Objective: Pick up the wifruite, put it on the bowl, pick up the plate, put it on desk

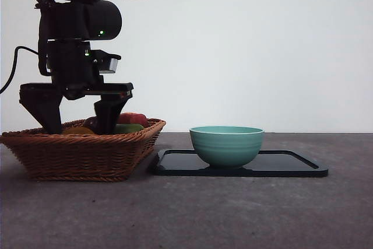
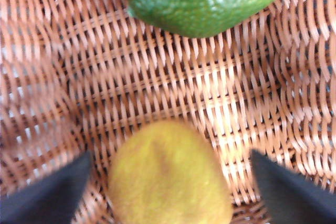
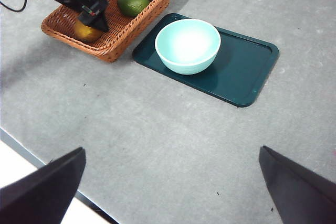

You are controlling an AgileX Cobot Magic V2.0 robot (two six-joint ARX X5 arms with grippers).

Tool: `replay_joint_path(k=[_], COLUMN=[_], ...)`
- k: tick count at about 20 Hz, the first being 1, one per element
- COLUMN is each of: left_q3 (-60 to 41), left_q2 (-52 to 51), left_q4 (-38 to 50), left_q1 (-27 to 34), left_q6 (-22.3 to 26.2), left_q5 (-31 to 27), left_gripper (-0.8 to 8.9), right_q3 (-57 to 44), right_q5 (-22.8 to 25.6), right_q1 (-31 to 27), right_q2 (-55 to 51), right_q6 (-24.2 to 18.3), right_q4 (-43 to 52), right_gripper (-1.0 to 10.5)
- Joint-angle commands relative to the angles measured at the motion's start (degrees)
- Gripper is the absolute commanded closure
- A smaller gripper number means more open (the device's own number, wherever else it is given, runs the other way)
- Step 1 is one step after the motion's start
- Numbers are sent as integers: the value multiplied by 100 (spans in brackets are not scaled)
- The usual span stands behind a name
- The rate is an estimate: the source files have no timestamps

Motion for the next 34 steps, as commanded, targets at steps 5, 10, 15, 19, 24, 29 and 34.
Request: replay_joint_path(k=[5, 10, 15, 19, 24, 29, 34], left_q3=[608, 608, 608, 601, 439, 116, -824], left_q2=[-411, -1687, -3158, -4100, -5040, -5753, -6616], left_q4=[-487, -791, -1060, -1552, -2105, -2269, -2098], left_q1=[-17, -35, -212, -398, -584, -662, -680], left_q6=[42, 48, 109, 129, 769, 933, 1082], left_q5=[31, 669, 1185, 1266, 2229, 2435, 2503], left_gripper=[279, 278, 272, 210, 216, 216, 217], right_q3=[59, 59, 59, 59, 59, 59, 59], right_q5=[0, 2, 0, 0, 0, 0, 2], right_q1=[50, 50, 50, 50, 50, 50, 50], right_q2=[9, 9, 9, 9, 9, 9, 9], right_q6=[61, 59, 59, 59, 59, 59, 57], right_q4=[50, 52, 52, 52, 55, 57, 55], right_gripper=[386, 386, 386, 386, 386, 386, 386])
